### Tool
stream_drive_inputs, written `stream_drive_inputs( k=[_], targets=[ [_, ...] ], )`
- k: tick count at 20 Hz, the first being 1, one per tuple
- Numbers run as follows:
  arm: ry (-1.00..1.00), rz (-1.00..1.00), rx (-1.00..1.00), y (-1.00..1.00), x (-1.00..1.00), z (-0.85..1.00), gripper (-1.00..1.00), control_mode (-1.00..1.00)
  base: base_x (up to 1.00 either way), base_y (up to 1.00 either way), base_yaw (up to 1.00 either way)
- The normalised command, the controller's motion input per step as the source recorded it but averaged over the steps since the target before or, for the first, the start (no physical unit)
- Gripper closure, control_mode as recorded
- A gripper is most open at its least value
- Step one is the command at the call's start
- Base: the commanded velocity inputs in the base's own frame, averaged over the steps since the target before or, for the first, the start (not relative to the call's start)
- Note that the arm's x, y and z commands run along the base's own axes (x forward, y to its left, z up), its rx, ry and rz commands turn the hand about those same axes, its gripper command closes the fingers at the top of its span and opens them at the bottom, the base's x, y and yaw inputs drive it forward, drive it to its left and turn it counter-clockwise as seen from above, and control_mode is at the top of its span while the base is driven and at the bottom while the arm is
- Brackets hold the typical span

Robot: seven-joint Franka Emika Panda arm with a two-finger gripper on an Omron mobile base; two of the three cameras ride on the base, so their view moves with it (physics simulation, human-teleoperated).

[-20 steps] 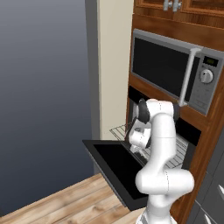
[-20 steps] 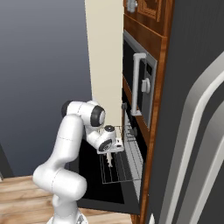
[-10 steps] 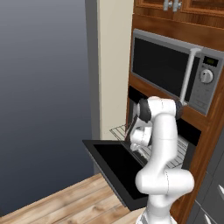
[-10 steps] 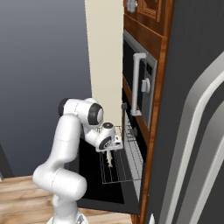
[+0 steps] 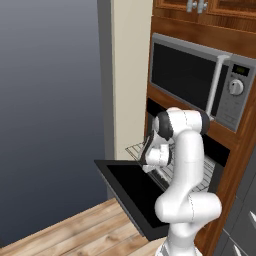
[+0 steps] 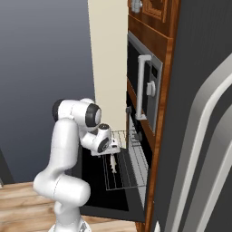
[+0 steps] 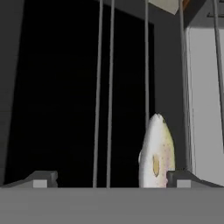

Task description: Place the fish on the rack of the oven, and slide the rack back inside. Close the oven door.

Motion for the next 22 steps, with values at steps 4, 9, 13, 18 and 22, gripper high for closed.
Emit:
stream_drive_inputs(
  k=[4, 9, 13, 18, 22],
  targets=[
    [0.11, 0.00, 0.05, 0.66, -0.16, 0.00, -1.00, -1.00, 0.00, 0.00, 0.00],
    [0.03, 0.00, 0.01, 0.60, -0.03, -0.05, -1.00, -1.00, 0.00, 0.00, 0.00],
    [0.00, 0.00, 0.00, 0.19, 0.01, -0.31, -1.00, -1.00, 0.00, 0.00, 0.00],
    [0.05, 0.00, 0.00, 0.01, 0.17, -0.52, -1.00, -1.00, 0.00, 0.00, 0.00],
    [0.07, 0.00, 0.00, 0.01, 0.25, -0.46, -1.00, -1.00, 0.00, 0.00, 0.00]
  ],
)
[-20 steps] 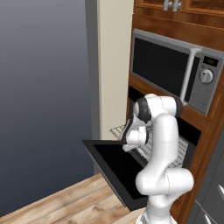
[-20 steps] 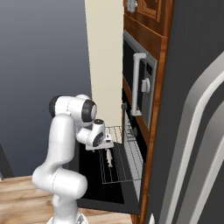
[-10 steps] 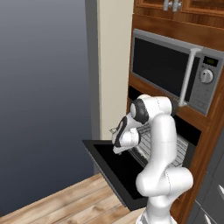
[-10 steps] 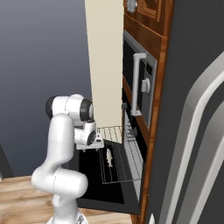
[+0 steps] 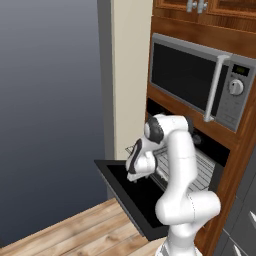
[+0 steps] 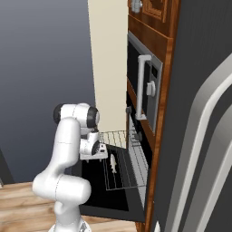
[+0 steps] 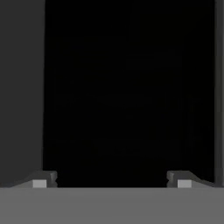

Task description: Place the fish on the rack of the oven, and slide the rack back inside. Close the oven door.

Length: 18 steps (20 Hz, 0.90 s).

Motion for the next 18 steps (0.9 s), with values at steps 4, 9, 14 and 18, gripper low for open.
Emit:
stream_drive_inputs(
  k=[4, 9, 14, 18],
  targets=[
    [0.06, 0.00, 0.00, 0.06, 0.32, -0.49, -1.00, -1.00, 0.00, 0.00, 0.00],
    [0.05, 0.01, 0.00, 0.00, 0.30, -0.50, -1.00, -1.00, 0.00, 0.00, 0.00],
    [0.07, 0.02, 0.00, -0.22, 0.30, -0.51, -1.00, -1.00, 0.00, 0.00, 0.00],
    [0.06, 0.04, 0.00, -0.66, 0.29, -0.50, -1.00, -1.00, 0.00, 0.00, 0.00]
  ],
)
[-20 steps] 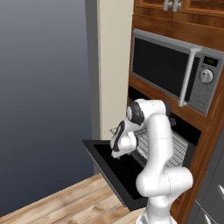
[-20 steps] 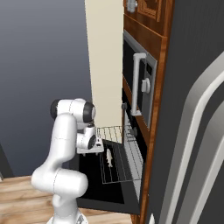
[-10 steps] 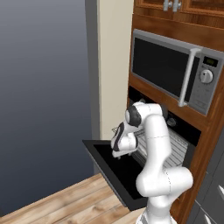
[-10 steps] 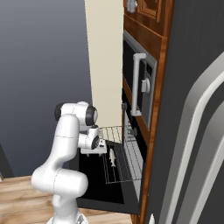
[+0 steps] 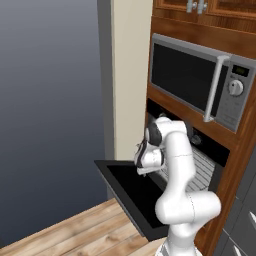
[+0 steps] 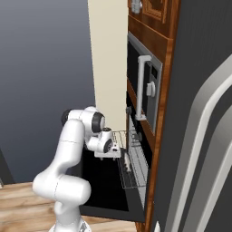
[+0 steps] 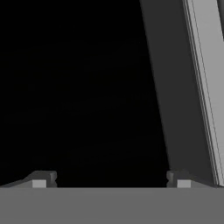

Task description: Place the fish on the rack of the oven, and slide the rack back inside. Close the oven door.

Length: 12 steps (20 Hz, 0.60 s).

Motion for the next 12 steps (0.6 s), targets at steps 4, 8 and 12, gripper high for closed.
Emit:
stream_drive_inputs(
  k=[4, 8, 12],
  targets=[
    [0.07, 0.05, 0.00, -0.88, 0.21, -0.49, -1.00, -1.00, 0.00, 0.00, 0.00],
    [0.08, 0.07, 0.00, -0.92, 0.13, -0.47, -1.00, -1.00, 0.00, 0.00, 0.00],
    [0.09, 0.08, 0.00, -0.65, 0.09, -0.34, -1.00, -1.00, 0.00, 0.00, 0.00]
  ],
)
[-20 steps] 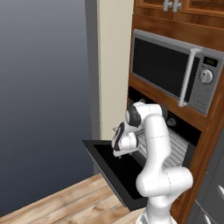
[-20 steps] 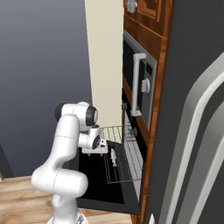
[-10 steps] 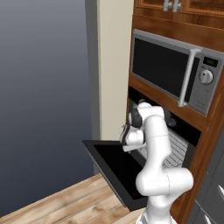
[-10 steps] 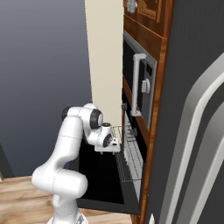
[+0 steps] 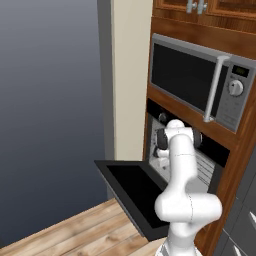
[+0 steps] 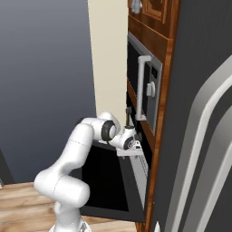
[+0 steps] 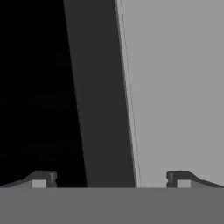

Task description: Place the fish on the rack of the oven, and slide the rack back inside. Close the oven door.

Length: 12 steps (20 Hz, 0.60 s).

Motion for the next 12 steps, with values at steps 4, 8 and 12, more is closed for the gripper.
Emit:
stream_drive_inputs(
  k=[4, 8, 12],
  targets=[
    [0.01, 0.02, -0.03, 0.19, -0.32, 0.02, -1.00, -1.00, 0.00, 0.00, 0.00],
    [-0.02, 0.00, -0.11, 0.66, -0.50, 0.39, -1.00, -1.00, 0.00, 0.00, 0.00],
    [-0.10, 0.00, -0.07, 0.29, -0.16, 0.94, -1.00, -1.00, 0.00, 0.00, 0.00]
  ],
)
